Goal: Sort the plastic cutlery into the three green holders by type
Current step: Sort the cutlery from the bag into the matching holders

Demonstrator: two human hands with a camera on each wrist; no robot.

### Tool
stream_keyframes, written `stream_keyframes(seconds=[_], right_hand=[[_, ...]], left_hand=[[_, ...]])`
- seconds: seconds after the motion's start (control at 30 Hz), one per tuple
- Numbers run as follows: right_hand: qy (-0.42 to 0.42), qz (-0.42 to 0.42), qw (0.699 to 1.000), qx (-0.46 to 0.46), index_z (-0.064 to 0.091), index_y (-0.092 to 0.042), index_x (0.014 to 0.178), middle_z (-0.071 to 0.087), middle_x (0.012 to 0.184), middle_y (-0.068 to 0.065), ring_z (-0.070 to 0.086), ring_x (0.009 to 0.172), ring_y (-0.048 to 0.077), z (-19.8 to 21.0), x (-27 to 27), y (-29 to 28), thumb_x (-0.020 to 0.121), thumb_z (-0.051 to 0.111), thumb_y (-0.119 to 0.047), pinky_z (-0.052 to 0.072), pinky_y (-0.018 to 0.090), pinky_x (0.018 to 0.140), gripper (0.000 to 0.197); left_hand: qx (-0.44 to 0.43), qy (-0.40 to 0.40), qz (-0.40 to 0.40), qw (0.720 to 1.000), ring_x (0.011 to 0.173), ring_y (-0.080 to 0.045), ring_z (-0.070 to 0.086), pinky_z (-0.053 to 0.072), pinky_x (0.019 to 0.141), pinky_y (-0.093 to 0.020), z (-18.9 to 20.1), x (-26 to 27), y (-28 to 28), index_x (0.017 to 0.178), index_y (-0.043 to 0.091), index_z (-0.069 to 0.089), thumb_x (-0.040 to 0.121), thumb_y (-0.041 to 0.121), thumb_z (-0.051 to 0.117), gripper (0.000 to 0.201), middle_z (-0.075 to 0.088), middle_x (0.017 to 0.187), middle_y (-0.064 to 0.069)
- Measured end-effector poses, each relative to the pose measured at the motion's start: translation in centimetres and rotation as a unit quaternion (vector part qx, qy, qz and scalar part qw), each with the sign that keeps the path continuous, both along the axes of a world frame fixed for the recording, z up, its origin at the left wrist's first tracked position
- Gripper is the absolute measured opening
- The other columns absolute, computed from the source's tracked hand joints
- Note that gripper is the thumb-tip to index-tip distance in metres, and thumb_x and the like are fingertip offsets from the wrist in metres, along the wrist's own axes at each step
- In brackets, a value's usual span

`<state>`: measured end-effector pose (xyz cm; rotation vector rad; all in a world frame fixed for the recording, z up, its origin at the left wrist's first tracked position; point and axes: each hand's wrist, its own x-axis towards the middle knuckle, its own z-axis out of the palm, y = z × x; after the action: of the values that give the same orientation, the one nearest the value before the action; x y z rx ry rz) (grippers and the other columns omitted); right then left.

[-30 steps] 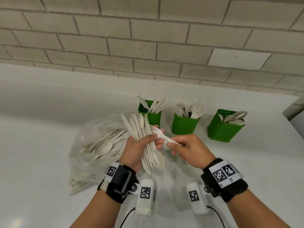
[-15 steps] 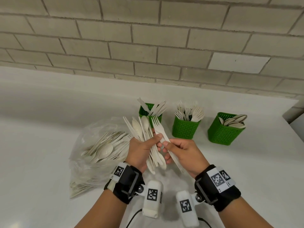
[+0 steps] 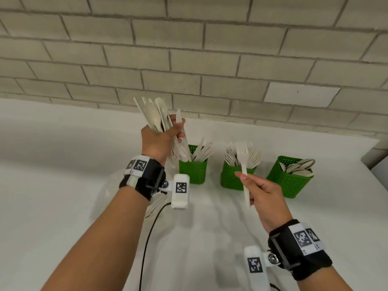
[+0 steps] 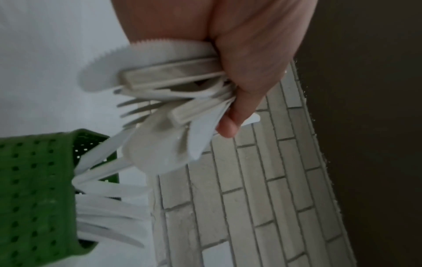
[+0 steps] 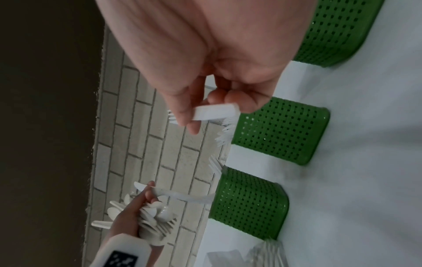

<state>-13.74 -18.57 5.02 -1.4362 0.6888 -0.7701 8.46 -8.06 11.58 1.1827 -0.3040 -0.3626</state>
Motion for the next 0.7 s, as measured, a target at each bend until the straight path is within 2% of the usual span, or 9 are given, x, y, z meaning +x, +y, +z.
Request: stream_keyframes(seconds=[0.1, 0.17, 0.27, 0.4, 0.5, 0.53, 0.6, 0.7], right_hand=[[-0.004, -0.002, 1.000, 0.008, 0.076, -0.019, 0.100, 0.044, 0.053, -0.007, 0.037, 0.051, 0.005, -0.2, -0.2, -0.3, 0.089, 0.063, -0.016, 0.036, 0.021, 0.053, 0.017], [-0.007, 0.002, 1.000, 0.010, 0.077, -0.025, 0.094, 0.041, 0.053, -0.005, 0.035, 0.053, 0.009, -0.1, -0.4, -0.5, 0.089, 0.063, -0.017, 0.037, 0.021, 0.049, 0.017], [-0.008, 0.007, 1.000, 0.013, 0.077, -0.023, 0.096, 0.041, 0.056, -0.003, 0.035, 0.056, 0.012, 0.1, -0.6, -0.9, 0.089, 0.063, -0.017, 0.038, 0.021, 0.049, 0.017], [-0.011, 0.009, 1.000, 0.018, 0.078, -0.023, 0.094, 0.043, 0.060, 0.003, 0.037, 0.057, 0.012, 0.1, -0.9, -1.3, 0.088, 0.064, -0.015, 0.039, 0.021, 0.050, 0.017], [-0.013, 0.017, 1.000, 0.019, 0.077, -0.018, 0.095, 0.048, 0.063, 0.008, 0.041, 0.056, 0.013, -0.1, -1.0, -1.6, 0.088, 0.063, -0.008, 0.040, 0.021, 0.049, 0.018], [-0.017, 0.017, 0.999, 0.023, 0.076, -0.015, 0.096, 0.052, 0.064, 0.007, 0.044, 0.057, 0.013, -0.2, -1.1, -1.8, 0.089, 0.063, -0.005, 0.041, 0.021, 0.049, 0.017], [-0.027, 0.017, 0.999, 0.039, 0.073, -0.010, 0.094, 0.057, 0.068, 0.006, 0.048, 0.059, 0.015, 0.0, -1.3, -2.1, 0.090, 0.060, -0.001, 0.041, 0.021, 0.048, 0.016], [-0.036, -0.003, 0.998, 0.060, 0.073, -0.012, 0.079, 0.063, 0.079, 0.010, 0.053, 0.062, 0.015, 0.6, -1.6, -2.7, 0.091, 0.059, -0.002, 0.044, 0.022, 0.049, 0.021]], left_hand=[[0.016, -0.007, -0.003, 1.000, 0.054, -0.019, 0.060, 0.053, 0.059, -0.028, -1.1, 0.7, -0.8, 0.088, 0.006, 0.067, 0.082, -0.003, 0.071, 0.011, 0.075, 0.084, -0.010], [0.013, -0.013, 0.011, 1.000, 0.057, -0.018, 0.062, 0.053, 0.060, -0.028, -1.4, 1.1, -1.0, 0.087, 0.008, 0.069, 0.082, 0.001, 0.073, 0.010, 0.076, 0.086, -0.009], [0.001, -0.017, 0.027, 0.999, 0.056, -0.016, 0.062, 0.054, 0.058, -0.026, -1.0, 1.9, -1.2, 0.089, 0.005, 0.070, 0.082, 0.001, 0.073, 0.009, 0.076, 0.087, -0.008], [0.037, 0.001, -0.021, 0.999, 0.055, -0.019, 0.061, 0.052, 0.056, -0.028, -2.6, 1.9, -1.3, 0.089, 0.004, 0.067, 0.084, -0.002, 0.070, 0.008, 0.074, 0.092, -0.017], [0.056, 0.046, -0.038, 0.997, 0.060, -0.020, 0.065, 0.053, 0.056, -0.026, -4.3, 1.7, -0.7, 0.091, 0.003, 0.069, 0.084, 0.000, 0.071, 0.008, 0.071, 0.082, -0.016], [0.045, 0.063, -0.033, 0.996, 0.062, -0.020, 0.067, 0.054, 0.057, -0.026, -4.5, 1.7, -0.3, 0.091, 0.003, 0.069, 0.083, 0.001, 0.072, 0.008, 0.070, 0.079, -0.013], [0.005, 0.094, -0.021, 0.995, 0.065, -0.018, 0.069, 0.056, 0.061, -0.025, -4.6, 1.8, 0.5, 0.094, 0.003, 0.069, 0.085, 0.000, 0.068, 0.009, 0.073, 0.086, -0.012], [-0.074, 0.157, -0.054, 0.983, 0.072, -0.014, 0.070, 0.057, 0.066, -0.023, -4.3, 0.9, 1.9, 0.102, 0.005, 0.066, 0.089, 0.001, 0.060, 0.014, 0.074, 0.096, -0.009]])
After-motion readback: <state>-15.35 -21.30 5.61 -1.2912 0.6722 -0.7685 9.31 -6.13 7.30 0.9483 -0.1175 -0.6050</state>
